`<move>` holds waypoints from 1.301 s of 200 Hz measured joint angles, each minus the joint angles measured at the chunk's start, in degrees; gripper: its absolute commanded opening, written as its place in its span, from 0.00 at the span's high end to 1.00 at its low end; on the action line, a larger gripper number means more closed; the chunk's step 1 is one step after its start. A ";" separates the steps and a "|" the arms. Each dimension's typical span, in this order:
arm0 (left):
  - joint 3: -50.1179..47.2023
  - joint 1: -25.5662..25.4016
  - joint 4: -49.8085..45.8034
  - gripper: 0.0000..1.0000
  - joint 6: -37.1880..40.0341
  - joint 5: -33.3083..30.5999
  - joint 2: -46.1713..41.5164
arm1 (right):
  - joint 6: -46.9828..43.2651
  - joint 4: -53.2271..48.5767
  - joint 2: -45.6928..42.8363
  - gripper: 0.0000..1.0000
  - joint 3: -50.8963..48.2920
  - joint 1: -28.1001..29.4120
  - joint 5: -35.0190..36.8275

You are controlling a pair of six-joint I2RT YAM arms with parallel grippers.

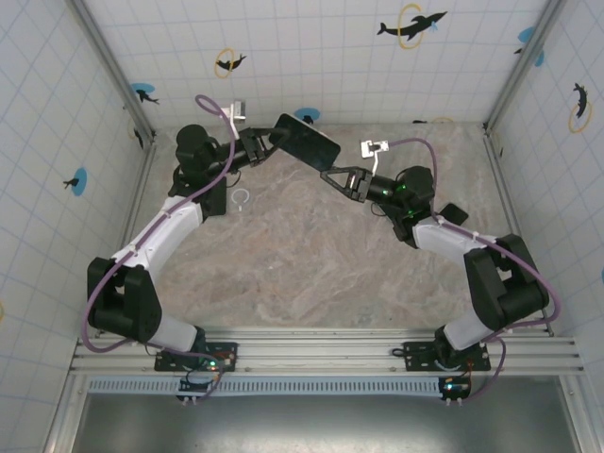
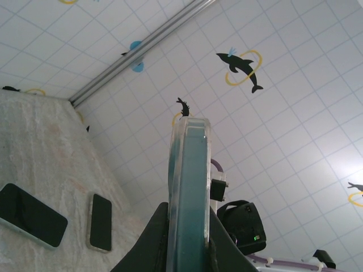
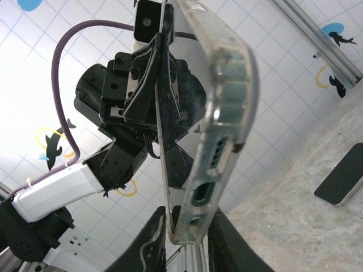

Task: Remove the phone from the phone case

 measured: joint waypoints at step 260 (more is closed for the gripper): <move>-0.48 -1.75 0.59 1.00 -5.38 -0.24 -0.66 | -27.21 -16.13 0.76 0.51 4.48 -4.46 -5.70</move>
